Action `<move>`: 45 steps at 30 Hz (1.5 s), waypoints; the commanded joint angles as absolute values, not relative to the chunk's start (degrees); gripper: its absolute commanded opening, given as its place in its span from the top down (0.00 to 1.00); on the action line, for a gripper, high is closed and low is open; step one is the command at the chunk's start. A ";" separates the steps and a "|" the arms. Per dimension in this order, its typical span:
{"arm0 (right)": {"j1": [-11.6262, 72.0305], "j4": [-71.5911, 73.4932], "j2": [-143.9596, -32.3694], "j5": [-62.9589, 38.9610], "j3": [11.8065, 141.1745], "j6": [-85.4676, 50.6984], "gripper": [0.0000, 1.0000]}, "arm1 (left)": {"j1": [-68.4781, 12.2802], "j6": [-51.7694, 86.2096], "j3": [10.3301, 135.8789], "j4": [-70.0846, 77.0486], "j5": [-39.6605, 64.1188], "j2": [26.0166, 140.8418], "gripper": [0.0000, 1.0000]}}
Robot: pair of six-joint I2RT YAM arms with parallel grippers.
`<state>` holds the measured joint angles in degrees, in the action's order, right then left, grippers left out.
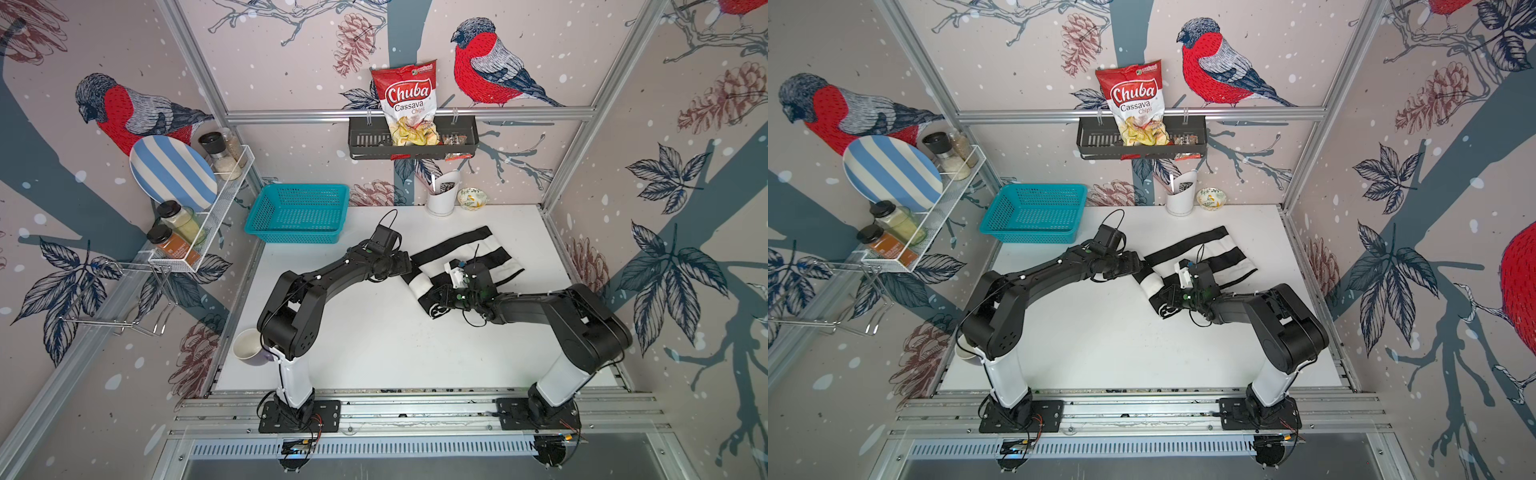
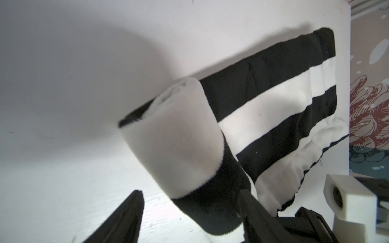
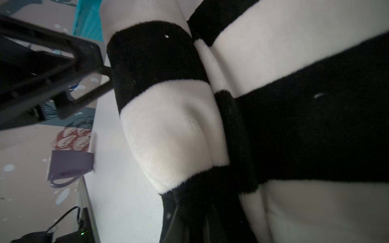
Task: Roll up the pillowcase
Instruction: Roll the pillowcase at the center of the board.
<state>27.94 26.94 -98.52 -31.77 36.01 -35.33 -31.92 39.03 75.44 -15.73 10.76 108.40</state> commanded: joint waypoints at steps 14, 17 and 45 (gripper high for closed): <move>32.85 1.82 -87.20 -1.12 40.87 -27.67 0.34 | -33.84 38.14 82.28 -16.63 11.68 119.45 0.42; 40.68 -3.29 -84.46 19.90 43.56 -23.30 0.28 | -33.84 37.98 81.94 -16.69 11.69 119.18 0.42; 61.51 -9.19 -103.08 26.77 57.42 -13.89 1.00 | -32.27 36.45 80.24 -18.45 8.26 113.73 0.31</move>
<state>61.21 -6.98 -104.36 35.11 56.90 -8.08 -33.06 38.04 80.14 -16.60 11.11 115.96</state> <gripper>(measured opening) 0.085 0.678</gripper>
